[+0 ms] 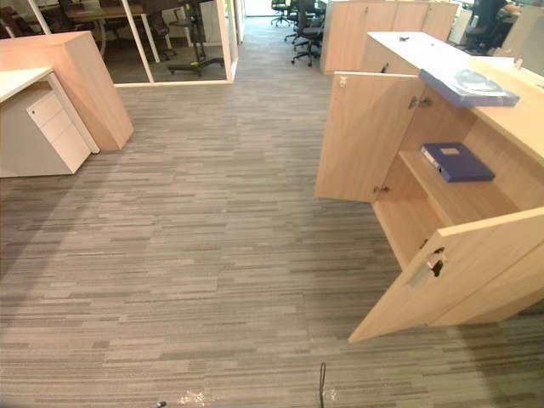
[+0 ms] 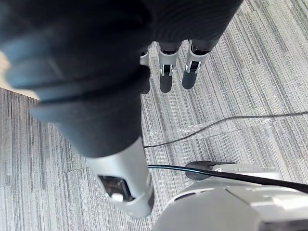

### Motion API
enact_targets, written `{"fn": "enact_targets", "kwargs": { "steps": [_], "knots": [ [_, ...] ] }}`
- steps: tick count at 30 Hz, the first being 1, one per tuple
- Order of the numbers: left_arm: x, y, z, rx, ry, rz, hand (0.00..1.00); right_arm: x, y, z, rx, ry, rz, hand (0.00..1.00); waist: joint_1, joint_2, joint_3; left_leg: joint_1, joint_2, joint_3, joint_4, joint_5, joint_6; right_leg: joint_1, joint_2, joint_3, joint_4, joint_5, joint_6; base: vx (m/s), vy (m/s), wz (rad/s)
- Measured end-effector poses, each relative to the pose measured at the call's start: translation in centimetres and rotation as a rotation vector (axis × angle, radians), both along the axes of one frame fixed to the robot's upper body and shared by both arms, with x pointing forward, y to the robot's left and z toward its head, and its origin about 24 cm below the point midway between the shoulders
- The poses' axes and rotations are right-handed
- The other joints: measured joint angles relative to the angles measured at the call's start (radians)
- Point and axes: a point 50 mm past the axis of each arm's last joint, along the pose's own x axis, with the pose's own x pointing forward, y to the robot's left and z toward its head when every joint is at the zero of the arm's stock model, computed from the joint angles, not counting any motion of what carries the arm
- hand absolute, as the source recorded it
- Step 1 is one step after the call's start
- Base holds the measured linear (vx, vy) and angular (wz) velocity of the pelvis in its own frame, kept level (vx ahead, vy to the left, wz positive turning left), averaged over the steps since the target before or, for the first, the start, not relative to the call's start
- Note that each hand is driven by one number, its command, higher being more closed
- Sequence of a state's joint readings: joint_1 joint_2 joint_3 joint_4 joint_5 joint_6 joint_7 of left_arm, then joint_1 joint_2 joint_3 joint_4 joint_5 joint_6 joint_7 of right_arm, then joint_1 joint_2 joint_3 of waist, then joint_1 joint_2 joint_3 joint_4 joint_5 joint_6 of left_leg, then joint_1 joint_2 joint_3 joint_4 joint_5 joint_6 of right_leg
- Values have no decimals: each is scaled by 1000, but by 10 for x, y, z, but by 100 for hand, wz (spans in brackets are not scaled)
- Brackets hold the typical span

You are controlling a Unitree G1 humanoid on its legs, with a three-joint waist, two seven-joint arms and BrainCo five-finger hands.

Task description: Walk over to the cabinet, pick up the folder, carry it to the office cabinet, place the folder inside the office cabinet, then close the office cabinet door

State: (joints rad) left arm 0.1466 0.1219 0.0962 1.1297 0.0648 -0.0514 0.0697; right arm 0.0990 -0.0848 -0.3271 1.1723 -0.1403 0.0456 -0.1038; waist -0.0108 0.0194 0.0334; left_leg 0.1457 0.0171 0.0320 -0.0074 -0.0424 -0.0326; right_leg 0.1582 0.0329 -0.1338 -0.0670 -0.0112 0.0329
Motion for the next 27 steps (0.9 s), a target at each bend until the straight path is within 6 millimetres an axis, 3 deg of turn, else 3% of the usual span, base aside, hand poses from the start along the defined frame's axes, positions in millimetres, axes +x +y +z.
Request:
{"fn": "enact_targets", "kwargs": {
  "steps": [27],
  "knots": [
    [-1,0,0,-2,-3,11,0,4,1,0,2,-9,-1,0,-1,-8,7,9,-6,4,-24,2,4,2,-3,-4,-15,7,-10,0,0,0]
  ]
}}
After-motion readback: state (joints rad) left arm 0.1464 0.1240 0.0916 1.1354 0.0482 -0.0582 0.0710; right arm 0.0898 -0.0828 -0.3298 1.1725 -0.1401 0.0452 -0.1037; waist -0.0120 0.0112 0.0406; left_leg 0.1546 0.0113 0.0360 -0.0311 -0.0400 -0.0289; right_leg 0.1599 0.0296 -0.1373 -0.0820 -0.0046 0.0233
